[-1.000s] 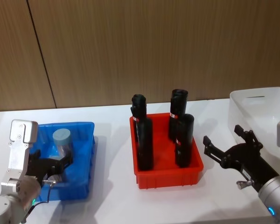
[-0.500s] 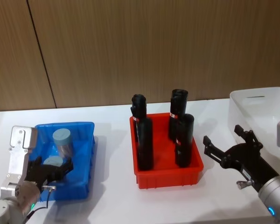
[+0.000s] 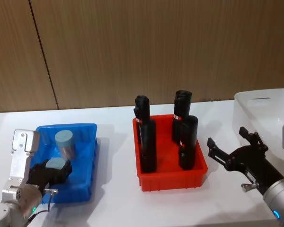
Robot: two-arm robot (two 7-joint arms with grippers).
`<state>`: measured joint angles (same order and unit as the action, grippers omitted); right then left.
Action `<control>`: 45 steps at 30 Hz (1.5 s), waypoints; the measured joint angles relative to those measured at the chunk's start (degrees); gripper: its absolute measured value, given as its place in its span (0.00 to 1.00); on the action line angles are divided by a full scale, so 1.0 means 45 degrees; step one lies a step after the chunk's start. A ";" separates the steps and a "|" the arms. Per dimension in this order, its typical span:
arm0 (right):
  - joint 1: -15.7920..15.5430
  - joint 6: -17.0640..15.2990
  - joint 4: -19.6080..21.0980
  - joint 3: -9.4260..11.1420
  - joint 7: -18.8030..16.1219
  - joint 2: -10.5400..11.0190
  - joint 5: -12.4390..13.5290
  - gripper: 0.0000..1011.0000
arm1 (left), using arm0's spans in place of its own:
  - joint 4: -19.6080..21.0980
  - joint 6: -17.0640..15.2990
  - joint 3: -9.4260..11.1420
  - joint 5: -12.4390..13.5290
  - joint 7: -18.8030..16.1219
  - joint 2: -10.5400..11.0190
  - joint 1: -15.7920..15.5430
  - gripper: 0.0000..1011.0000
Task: Pick the cotton swabs from the blue box and place them into the white box.
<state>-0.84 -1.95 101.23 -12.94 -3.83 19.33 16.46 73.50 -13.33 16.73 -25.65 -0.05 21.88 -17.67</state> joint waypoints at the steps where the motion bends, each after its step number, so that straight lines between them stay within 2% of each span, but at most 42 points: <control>1: 0.0000 -0.0001 0.0000 0.0000 0.0000 0.0000 0.0000 0.99 | 0.0000 0.0000 0.0000 0.0000 0.0000 0.0000 0.0000 0.70; 3: 0.0000 -0.0001 0.0000 0.0000 0.0000 0.0000 0.0001 0.99 | -0.0020 0.0066 -0.0008 0.0039 0.0050 -0.0010 -0.0017 0.66; 12: 0.0001 -0.0001 0.0001 0.0000 0.0000 0.0000 0.0000 0.99 | 0.0346 0.0314 -0.0063 0.0330 0.0178 0.0022 -0.0037 0.66; 20: 0.0000 0.0000 0.0000 0.0000 0.0000 0.0000 0.0001 0.99 | 0.1391 0.0412 -0.0140 0.0808 0.0570 0.0164 -0.0049 0.66; 29: 0.0000 -0.0001 0.0000 0.0000 0.0000 0.0000 0.0000 0.99 | 0.2584 0.0203 -0.0198 0.1103 0.1536 0.0232 -0.0312 0.66; 34: 0.0000 -0.0001 0.0001 0.0000 0.0000 0.0000 0.0000 0.99 | 0.2999 -0.0079 -0.0213 0.1115 0.2127 0.0218 -0.0527 0.66; 45: 0.0000 0.0000 0.0001 0.0000 0.0000 0.0000 0.0000 0.99 | 0.3580 -0.1841 -0.0136 0.1093 0.4036 -0.0076 -0.1519 0.66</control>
<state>-0.84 -1.95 101.23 -12.94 -3.83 19.33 16.47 89.61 -21.62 16.12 -20.74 18.11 21.54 -24.51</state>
